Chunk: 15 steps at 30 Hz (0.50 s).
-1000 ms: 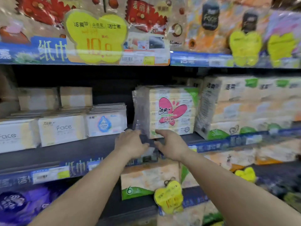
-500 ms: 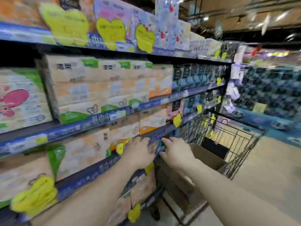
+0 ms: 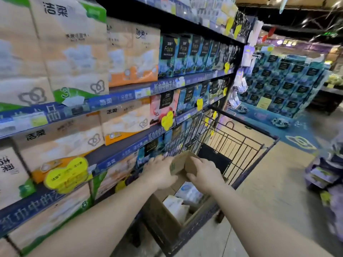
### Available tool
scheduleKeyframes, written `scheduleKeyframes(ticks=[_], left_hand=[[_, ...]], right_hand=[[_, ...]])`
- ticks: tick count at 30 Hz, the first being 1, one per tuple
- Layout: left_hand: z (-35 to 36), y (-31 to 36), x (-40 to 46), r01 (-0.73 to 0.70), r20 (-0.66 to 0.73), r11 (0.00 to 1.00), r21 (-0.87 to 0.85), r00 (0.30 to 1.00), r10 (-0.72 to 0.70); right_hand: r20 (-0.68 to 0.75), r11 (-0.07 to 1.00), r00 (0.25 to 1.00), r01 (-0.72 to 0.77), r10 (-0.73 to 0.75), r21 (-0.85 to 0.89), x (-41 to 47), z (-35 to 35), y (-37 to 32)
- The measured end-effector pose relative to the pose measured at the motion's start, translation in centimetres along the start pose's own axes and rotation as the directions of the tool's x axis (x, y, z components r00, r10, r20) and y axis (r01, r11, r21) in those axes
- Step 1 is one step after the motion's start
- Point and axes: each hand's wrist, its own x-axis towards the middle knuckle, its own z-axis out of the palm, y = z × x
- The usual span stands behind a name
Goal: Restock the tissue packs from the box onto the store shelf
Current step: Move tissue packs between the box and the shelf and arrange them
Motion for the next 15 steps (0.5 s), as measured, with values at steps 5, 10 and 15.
scheduleKeyframes(ticks=[5, 10, 15], left_hand=[[2.8, -0.8, 8.4, 0.059, 0.096, 0.998, -0.023, 0.994, -0.057], [5.9, -2.0, 13.7, 0.168, 0.199, 0.979, -0.111, 0.969, -0.144], [11.9, -2.7, 18.9, 0.378, 0.277, 0.878, -0.295, 0.913, -0.300]], right_hand=[[0.098, 1.000, 0.995, -0.010, 0.008, 0.016, 8.0, 3.1, 4.0], [0.260, 0.999, 0.965, -0.031, 0.026, 0.013, 15.3, 6.5, 8.1], [0.454, 1.000, 0.891, -0.006, 0.003, 0.007, 23.6, 11.6, 14.3]])
